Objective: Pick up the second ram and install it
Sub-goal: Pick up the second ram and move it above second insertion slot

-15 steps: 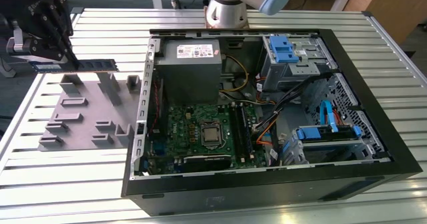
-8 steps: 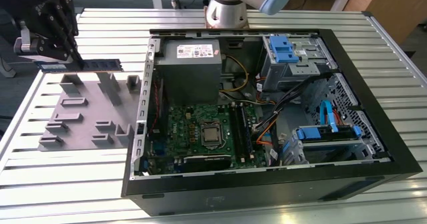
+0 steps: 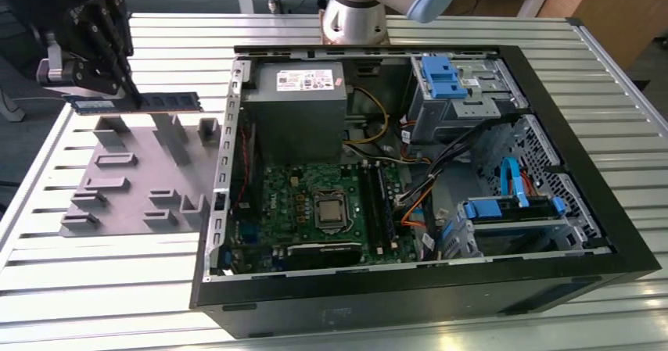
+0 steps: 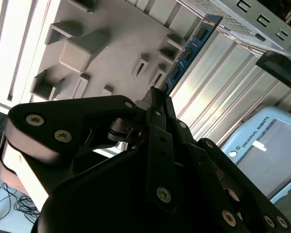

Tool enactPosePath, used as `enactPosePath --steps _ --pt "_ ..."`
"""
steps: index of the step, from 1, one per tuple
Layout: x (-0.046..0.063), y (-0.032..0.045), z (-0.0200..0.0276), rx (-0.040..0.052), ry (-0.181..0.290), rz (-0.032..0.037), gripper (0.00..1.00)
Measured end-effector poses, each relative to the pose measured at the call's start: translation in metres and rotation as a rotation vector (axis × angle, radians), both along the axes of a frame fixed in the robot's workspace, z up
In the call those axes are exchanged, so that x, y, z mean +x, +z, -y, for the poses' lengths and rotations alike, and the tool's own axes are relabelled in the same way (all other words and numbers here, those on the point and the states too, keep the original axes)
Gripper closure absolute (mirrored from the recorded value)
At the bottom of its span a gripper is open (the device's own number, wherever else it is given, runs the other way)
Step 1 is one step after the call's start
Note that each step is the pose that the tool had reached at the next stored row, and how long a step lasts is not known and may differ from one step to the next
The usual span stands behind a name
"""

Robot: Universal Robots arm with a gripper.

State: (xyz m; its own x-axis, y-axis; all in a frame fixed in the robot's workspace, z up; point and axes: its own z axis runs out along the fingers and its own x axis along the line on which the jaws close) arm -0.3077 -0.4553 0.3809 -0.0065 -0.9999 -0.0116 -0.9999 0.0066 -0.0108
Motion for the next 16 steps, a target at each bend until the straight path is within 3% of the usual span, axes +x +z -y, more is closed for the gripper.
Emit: enactPosePath --steps 16 --pt "0.025 0.0 0.0 0.0 0.0 0.0 0.86"
